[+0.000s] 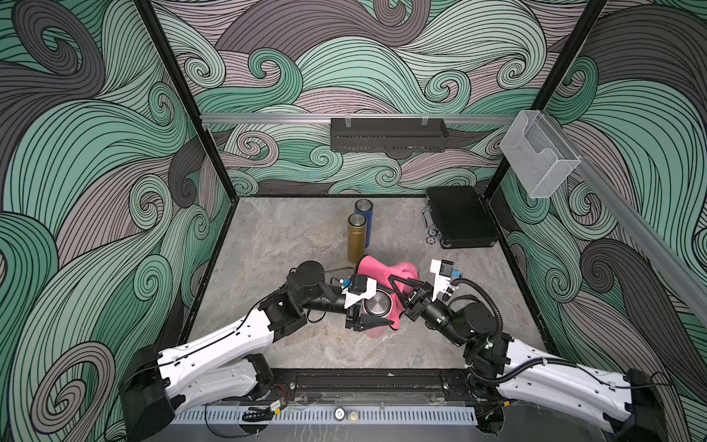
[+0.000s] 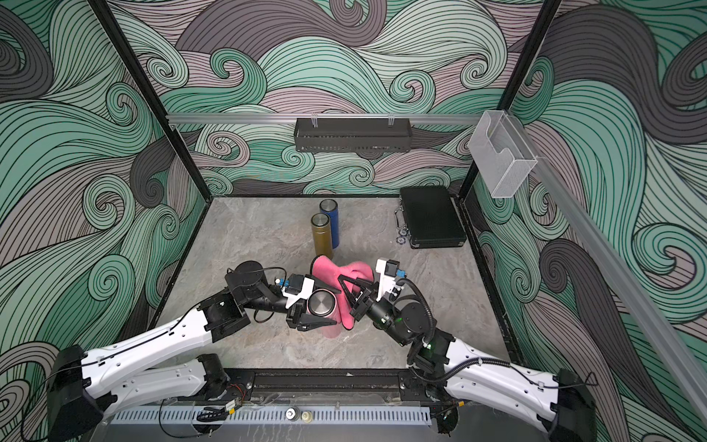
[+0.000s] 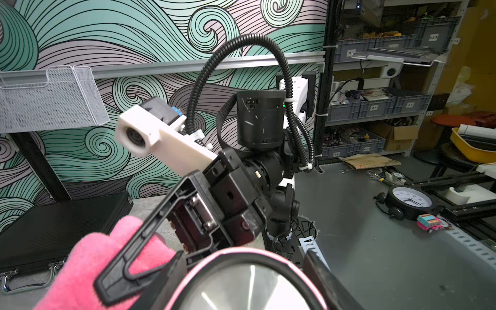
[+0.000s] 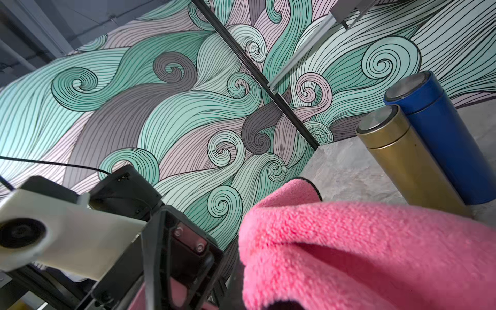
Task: Wipe the surface of the thermos
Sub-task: Wipe the dirt from the surface of the thermos.
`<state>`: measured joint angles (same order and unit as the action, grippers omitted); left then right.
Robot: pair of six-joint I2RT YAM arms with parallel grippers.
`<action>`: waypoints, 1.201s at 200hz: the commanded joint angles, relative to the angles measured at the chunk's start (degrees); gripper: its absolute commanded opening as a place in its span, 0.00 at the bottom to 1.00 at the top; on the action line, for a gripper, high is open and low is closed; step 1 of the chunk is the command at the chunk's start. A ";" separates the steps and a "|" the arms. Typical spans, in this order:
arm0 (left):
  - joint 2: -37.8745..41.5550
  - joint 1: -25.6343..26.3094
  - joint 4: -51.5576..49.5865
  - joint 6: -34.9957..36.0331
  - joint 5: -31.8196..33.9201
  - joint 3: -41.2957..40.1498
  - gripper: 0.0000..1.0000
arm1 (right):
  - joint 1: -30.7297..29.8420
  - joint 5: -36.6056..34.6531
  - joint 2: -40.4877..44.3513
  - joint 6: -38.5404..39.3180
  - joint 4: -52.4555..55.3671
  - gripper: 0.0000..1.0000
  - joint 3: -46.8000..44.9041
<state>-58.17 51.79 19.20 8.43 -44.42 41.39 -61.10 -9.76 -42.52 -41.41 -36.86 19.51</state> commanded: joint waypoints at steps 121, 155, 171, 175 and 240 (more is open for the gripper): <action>-10.73 -6.68 -3.95 12.07 -22.48 8.83 0.00 | 0.18 7.52 5.72 1.06 0.26 0.00 0.88; -11.25 -7.23 -5.01 11.39 -20.34 9.84 0.00 | 0.18 4.27 0.17 -3.02 -3.88 0.00 -5.12; -10.27 -7.23 -5.36 11.30 -16.84 9.55 0.00 | 0.32 2.60 -4.09 -4.87 -6.48 0.00 -7.82; -10.00 -7.23 -5.36 11.12 -15.90 9.42 0.00 | 0.37 2.35 -5.18 -5.09 -6.96 0.00 -8.21; -8.89 -7.32 -4.79 9.94 -11.35 8.54 0.00 | 1.17 5.76 -1.85 -0.91 -1.02 0.00 0.11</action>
<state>-68.53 45.04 10.68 18.55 -57.23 47.79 -59.86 -6.87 -48.53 -44.69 -38.20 12.95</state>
